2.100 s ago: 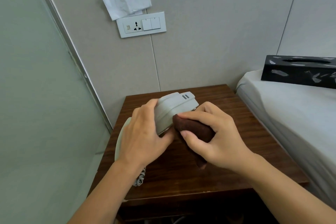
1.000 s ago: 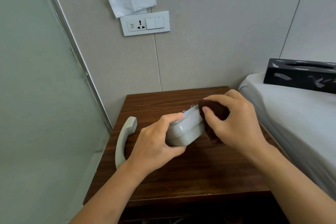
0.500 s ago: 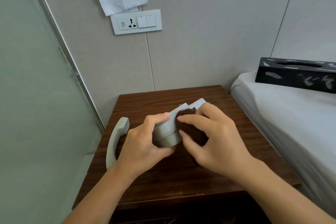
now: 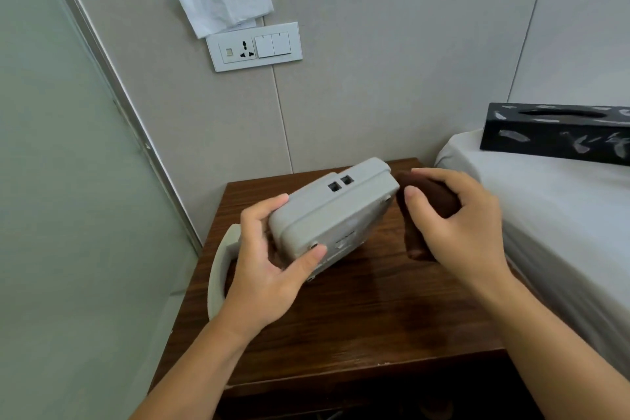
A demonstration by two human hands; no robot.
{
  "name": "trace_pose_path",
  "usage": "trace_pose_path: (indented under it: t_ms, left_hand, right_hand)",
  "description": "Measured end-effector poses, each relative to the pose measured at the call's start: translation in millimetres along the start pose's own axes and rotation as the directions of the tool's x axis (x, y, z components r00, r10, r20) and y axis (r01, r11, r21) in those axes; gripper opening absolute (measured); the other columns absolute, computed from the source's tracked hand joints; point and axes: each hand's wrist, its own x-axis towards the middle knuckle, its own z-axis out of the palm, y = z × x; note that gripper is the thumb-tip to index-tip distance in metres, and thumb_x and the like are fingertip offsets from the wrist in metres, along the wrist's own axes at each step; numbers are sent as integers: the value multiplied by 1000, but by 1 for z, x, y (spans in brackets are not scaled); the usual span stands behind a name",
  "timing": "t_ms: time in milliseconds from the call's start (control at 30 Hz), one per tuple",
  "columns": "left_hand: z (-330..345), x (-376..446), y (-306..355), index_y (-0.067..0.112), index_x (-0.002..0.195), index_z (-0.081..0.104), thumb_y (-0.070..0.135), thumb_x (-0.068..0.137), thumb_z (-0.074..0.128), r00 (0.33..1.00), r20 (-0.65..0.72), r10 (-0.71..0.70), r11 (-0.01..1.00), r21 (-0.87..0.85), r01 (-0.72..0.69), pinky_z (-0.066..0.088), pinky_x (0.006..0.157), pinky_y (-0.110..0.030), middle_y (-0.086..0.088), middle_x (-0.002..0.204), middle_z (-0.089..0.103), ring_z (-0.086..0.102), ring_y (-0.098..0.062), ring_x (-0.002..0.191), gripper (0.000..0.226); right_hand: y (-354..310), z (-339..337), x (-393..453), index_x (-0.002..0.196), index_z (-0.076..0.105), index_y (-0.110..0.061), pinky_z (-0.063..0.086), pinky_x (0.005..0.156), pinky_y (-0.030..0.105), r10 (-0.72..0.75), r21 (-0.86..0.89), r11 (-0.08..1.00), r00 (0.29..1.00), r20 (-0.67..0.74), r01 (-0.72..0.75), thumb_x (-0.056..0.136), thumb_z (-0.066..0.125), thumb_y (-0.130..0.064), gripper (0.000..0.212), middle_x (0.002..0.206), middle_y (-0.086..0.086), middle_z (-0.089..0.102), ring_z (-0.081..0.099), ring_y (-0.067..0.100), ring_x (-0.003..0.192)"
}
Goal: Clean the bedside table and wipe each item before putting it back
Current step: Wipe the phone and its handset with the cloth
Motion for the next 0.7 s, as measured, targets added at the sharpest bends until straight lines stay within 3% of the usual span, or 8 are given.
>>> trace_pose_path:
  t_ms: [133,200,267,367,433,500,600,700]
  left_hand:
    - [-2,1,3,46,136,41,33,79,84,998,62,-23,998,-62,26,59,93,-36,-4,139,46,52,-27,131,73]
    - [-11,2,5,46,135,38,38,76,85,994,85,-70,998,-3,71,60,91,-39,-2,138,46,54,-26,128,76]
    - [-20,2,11,50,131,34,41,73,88,989,95,-113,980,175,95,58,92,-36,7,135,48,53,-20,125,80]
    - [-27,1,32,58,120,28,31,75,90,993,84,-81,852,523,25,50,93,-27,25,129,43,49,-6,120,81]
    - [-24,0,49,54,133,26,32,78,87,990,93,-104,748,664,16,46,102,-30,31,126,36,40,1,116,86]
    - [-19,0,58,45,147,24,49,76,84,990,113,-79,645,764,-35,40,105,-33,27,132,35,36,-1,116,94]
    - [-8,2,58,32,147,40,78,76,63,992,123,23,465,877,-119,48,90,-37,11,124,56,55,-14,105,88]
    - [3,5,49,26,125,57,72,82,59,986,129,105,500,850,-164,54,72,-37,9,106,62,60,-16,89,63]
  right_hand:
    - [-1,-1,-4,117,75,-28,62,75,44,78,114,990,995,58,-84,93,74,-29,25,99,-8,74,73,12,87]
    - [-3,-3,-5,118,75,-27,63,78,39,89,141,985,993,77,-99,92,74,-28,26,99,-10,75,73,10,91]
    - [-6,-3,-8,117,76,-26,62,80,33,78,155,984,993,89,-91,92,75,-25,25,99,-13,75,72,7,94]
    - [-10,2,-13,114,76,-30,60,72,32,71,202,974,988,135,-97,92,75,-23,23,96,-11,76,72,5,84]
    - [-15,8,-18,113,76,-31,57,68,29,63,235,967,985,158,-99,92,75,-22,23,94,-9,75,72,6,78]
    - [-20,13,-23,113,76,-28,57,75,24,29,239,969,989,146,-64,91,76,-19,24,96,-11,74,71,7,89]
    - [-28,20,-30,114,76,-23,54,78,18,-23,257,966,988,156,-18,90,76,-15,25,97,-11,73,71,9,94]
    - [-33,26,-38,113,77,-23,49,79,12,-85,271,962,977,195,30,88,78,-11,28,95,-13,72,70,10,95]
